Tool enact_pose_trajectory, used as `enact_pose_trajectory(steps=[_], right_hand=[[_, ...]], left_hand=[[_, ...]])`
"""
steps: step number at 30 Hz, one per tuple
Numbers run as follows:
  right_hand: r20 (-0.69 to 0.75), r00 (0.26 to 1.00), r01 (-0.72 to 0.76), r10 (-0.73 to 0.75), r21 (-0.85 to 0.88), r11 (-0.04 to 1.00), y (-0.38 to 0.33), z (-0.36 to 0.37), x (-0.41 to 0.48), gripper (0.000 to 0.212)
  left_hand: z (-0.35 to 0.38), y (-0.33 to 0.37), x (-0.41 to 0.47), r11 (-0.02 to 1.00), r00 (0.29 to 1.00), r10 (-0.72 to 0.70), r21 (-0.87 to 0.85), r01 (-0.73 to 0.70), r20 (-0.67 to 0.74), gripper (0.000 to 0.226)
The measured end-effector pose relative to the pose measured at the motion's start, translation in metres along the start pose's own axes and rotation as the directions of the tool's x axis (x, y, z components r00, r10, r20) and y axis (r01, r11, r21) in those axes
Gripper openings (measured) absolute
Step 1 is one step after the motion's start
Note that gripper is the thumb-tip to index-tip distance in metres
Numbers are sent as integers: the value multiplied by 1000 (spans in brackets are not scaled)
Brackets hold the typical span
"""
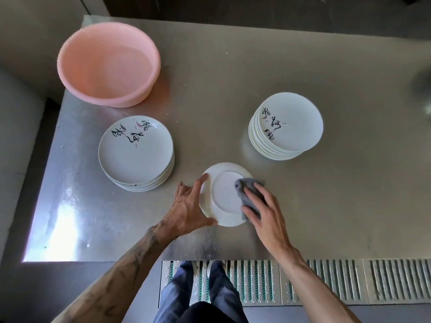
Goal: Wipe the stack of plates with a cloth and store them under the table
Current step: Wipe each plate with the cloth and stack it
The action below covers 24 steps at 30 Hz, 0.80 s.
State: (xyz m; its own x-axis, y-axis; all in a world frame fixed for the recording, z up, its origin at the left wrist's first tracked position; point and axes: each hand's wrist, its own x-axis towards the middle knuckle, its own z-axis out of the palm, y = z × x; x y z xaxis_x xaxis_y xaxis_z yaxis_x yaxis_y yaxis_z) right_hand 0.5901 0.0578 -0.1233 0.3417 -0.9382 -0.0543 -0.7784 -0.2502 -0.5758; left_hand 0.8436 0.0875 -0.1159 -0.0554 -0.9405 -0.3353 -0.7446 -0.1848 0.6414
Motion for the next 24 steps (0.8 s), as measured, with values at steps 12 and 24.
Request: enact_pose_trajectory(steps=[12,24], right_hand=[[-116,977,-148,179,237,960,-15,-14,24,26],[-179,955,-189,237,248,950,-8,-35,28,18]], left_hand=[[-19,17,3,830,992,-124,-551,84,-35,97],[-110,59,22,846,948,-201,-531,40,-248,15]])
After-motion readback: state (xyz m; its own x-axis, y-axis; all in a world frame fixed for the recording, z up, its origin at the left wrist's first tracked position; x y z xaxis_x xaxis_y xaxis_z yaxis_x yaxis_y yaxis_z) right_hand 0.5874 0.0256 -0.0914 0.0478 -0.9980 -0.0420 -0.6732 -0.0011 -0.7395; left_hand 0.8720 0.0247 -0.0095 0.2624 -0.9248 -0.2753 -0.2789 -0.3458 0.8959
